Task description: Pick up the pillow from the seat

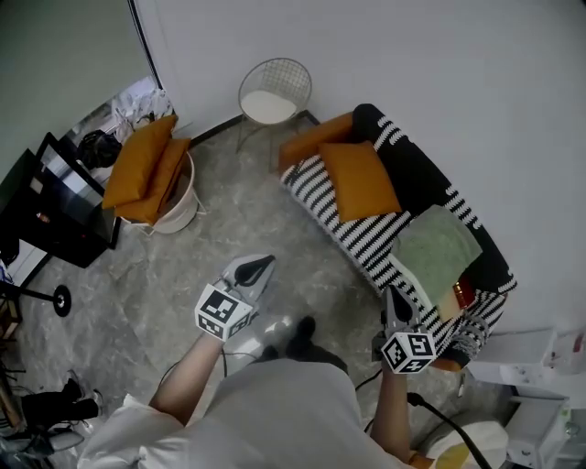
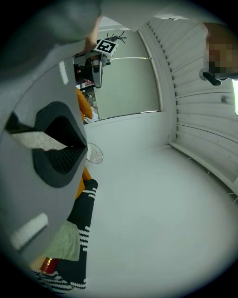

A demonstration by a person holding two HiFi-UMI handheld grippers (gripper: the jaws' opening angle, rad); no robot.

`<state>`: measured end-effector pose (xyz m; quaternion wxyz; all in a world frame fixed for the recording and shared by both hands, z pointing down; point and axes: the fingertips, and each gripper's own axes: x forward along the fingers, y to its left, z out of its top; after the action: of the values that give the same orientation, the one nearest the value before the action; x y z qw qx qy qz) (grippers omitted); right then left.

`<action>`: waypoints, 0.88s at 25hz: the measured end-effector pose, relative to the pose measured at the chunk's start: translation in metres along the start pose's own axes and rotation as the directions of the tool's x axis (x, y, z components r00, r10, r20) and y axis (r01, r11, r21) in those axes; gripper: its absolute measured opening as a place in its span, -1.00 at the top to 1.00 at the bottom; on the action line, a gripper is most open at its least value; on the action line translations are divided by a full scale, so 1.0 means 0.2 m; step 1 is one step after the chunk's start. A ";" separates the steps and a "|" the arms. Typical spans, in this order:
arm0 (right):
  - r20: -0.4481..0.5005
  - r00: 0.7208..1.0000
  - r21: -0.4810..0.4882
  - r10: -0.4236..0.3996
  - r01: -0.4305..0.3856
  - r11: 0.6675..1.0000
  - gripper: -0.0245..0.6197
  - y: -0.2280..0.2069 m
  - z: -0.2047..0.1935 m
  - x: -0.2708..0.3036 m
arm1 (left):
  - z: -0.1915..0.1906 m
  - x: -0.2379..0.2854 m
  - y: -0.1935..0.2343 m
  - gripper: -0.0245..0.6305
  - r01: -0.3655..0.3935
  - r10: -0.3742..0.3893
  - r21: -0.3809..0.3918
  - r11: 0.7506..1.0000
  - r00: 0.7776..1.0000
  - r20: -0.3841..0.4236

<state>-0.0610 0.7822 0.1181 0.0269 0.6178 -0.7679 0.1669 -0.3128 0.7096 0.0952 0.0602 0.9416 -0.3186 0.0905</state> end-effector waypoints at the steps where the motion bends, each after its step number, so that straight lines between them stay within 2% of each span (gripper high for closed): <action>1: -0.002 1.000 0.001 0.003 -0.003 1.000 0.91 -0.02 0.01 0.03 | 0.01 0.03 0.01 0.93 -0.002 0.002 0.003 1.000 1.000 -0.002; 8: -0.031 0.999 -0.032 0.032 -0.033 0.999 0.91 -0.18 0.07 0.22 | 0.04 0.25 0.06 0.93 -0.018 0.018 0.010 1.000 1.000 -0.025; 12: -0.038 0.999 -0.022 0.039 -0.040 0.999 0.91 -0.30 0.10 0.31 | 0.06 0.39 0.09 0.93 -0.026 0.027 0.039 0.999 0.998 -0.048; 18: -0.050 0.997 -0.025 0.063 -0.065 0.998 0.91 -0.48 0.14 0.42 | 0.09 0.57 0.12 0.93 -0.060 0.061 0.030 0.998 0.997 -0.040; 22: -0.045 0.997 -0.024 0.064 -0.065 0.998 0.91 -0.57 0.17 0.47 | 0.11 0.67 0.12 0.93 -0.052 0.054 0.046 0.998 0.998 -0.045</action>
<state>0.0328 0.6634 0.1345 0.0463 0.5885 -0.7888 0.1713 -0.2196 0.6084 0.1035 0.0438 0.9316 -0.3399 0.1210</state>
